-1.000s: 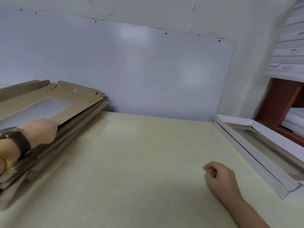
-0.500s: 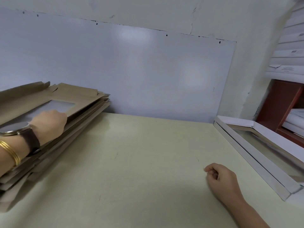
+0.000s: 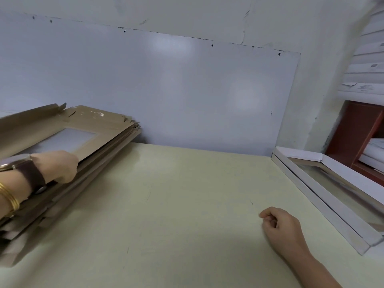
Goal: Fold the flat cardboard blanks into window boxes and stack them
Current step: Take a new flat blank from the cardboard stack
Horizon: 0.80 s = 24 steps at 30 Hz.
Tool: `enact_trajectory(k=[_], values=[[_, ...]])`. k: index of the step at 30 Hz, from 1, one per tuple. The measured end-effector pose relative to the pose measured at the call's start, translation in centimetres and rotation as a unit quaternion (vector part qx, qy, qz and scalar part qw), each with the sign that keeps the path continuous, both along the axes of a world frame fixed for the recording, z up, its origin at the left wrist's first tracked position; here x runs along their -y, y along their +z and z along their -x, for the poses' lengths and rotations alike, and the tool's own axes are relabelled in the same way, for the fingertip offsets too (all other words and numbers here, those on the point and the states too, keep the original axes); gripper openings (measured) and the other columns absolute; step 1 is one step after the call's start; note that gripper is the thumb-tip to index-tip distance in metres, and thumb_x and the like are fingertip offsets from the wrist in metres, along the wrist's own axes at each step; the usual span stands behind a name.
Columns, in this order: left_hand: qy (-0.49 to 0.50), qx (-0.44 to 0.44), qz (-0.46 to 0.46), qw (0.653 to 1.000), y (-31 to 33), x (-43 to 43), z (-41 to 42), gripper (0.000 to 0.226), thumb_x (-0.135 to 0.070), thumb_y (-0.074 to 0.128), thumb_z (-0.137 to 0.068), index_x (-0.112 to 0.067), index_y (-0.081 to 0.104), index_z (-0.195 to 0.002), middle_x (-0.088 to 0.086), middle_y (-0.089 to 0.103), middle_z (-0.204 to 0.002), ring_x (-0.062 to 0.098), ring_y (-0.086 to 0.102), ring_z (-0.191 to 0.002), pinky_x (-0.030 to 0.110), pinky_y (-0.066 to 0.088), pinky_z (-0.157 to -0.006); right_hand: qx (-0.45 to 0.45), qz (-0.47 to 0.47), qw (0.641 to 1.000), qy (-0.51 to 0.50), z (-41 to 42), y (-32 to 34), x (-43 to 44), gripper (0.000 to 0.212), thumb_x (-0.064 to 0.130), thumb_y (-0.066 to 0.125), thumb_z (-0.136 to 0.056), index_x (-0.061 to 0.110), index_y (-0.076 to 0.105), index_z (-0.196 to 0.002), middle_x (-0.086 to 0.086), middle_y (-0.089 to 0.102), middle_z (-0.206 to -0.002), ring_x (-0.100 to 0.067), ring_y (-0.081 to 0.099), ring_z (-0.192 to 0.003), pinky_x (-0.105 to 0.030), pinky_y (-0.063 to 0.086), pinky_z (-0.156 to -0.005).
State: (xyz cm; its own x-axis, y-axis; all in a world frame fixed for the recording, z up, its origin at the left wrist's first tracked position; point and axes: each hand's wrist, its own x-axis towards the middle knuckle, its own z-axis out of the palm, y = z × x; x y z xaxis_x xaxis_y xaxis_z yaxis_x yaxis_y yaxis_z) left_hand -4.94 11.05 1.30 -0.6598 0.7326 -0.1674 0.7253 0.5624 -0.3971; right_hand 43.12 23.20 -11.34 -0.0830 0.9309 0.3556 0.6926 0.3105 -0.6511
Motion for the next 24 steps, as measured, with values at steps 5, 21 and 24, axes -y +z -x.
enact_trajectory(k=[5,21,24], values=[[-0.048,-0.069,-0.056,0.995,0.4,-0.1,-1.4,0.029,-0.009,0.038,-0.093,-0.018,0.061,-0.108,-0.007,0.046,-0.077,0.012,0.051,-0.075,0.021,0.041,-0.064,-0.001,-0.003,1.000,0.000,0.1,0.0,0.0,0.029,-0.007,0.054,-0.082,0.018,0.068,-0.078,0.001,0.059,-0.067,-0.016,0.054,-0.064,-0.026,0.040,-0.059],[-0.172,-0.166,-0.120,0.964,-0.5,-3.7,-10.6,0.026,-0.014,0.044,-0.095,-0.020,0.066,-0.108,-0.004,0.066,-0.106,0.017,0.066,-0.098,0.024,0.047,-0.067,-0.021,0.004,1.000,0.008,-0.3,-0.2,-0.4,0.031,-0.006,0.054,-0.081,0.022,0.066,-0.076,0.001,0.059,-0.067,-0.013,0.052,-0.061,-0.024,0.039,-0.057],[-0.193,-0.154,-0.132,0.960,-0.9,-4.5,-12.7,0.025,-0.012,0.046,-0.094,-0.019,0.069,-0.103,-0.006,0.068,-0.101,0.017,0.067,-0.095,0.024,0.044,-0.063,-0.021,0.003,1.000,0.007,-0.4,-0.3,-0.4,0.032,-0.005,0.054,-0.081,0.023,0.065,-0.075,0.002,0.058,-0.066,-0.013,0.053,-0.061,-0.024,0.040,-0.057]])
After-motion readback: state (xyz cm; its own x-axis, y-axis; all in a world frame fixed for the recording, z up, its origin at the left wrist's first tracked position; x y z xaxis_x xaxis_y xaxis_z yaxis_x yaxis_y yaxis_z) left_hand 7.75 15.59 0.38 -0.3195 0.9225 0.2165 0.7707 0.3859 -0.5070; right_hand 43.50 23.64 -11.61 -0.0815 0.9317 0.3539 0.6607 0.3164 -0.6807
